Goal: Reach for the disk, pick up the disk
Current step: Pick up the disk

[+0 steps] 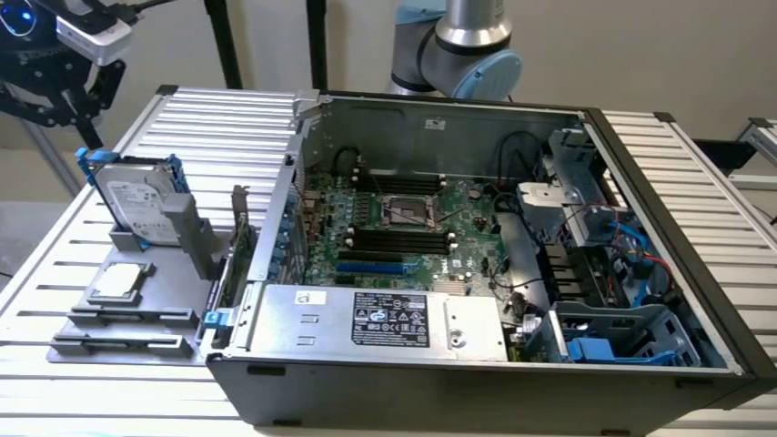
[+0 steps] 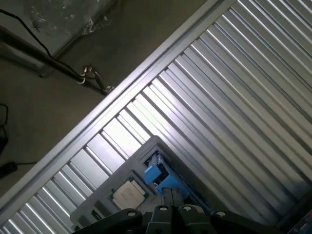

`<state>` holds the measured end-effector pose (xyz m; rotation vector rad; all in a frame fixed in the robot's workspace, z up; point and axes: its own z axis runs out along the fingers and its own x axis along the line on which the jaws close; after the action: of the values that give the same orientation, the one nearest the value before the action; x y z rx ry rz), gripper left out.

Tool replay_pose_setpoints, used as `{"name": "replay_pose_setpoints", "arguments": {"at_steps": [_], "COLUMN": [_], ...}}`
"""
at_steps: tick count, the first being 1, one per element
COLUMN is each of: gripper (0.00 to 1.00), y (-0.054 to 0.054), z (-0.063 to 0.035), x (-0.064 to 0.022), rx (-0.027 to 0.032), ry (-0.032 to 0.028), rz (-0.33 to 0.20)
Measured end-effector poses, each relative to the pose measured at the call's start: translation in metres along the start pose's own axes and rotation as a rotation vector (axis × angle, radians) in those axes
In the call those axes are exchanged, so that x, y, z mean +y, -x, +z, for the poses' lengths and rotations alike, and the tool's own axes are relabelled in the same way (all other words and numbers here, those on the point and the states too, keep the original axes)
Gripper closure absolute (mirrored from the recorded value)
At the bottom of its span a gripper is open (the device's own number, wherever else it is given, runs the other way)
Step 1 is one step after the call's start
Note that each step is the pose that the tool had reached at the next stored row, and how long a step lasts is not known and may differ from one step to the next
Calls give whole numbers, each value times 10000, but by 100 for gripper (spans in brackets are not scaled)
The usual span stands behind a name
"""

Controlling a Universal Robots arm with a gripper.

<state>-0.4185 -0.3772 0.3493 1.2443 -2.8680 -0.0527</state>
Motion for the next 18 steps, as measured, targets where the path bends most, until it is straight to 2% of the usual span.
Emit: {"name": "replay_pose_setpoints", "arguments": {"at_steps": [18], "gripper": [89], "y": [0], "z": [-13], "x": [0], "rx": [121], "ry": [-1], "rz": [-3279]}}
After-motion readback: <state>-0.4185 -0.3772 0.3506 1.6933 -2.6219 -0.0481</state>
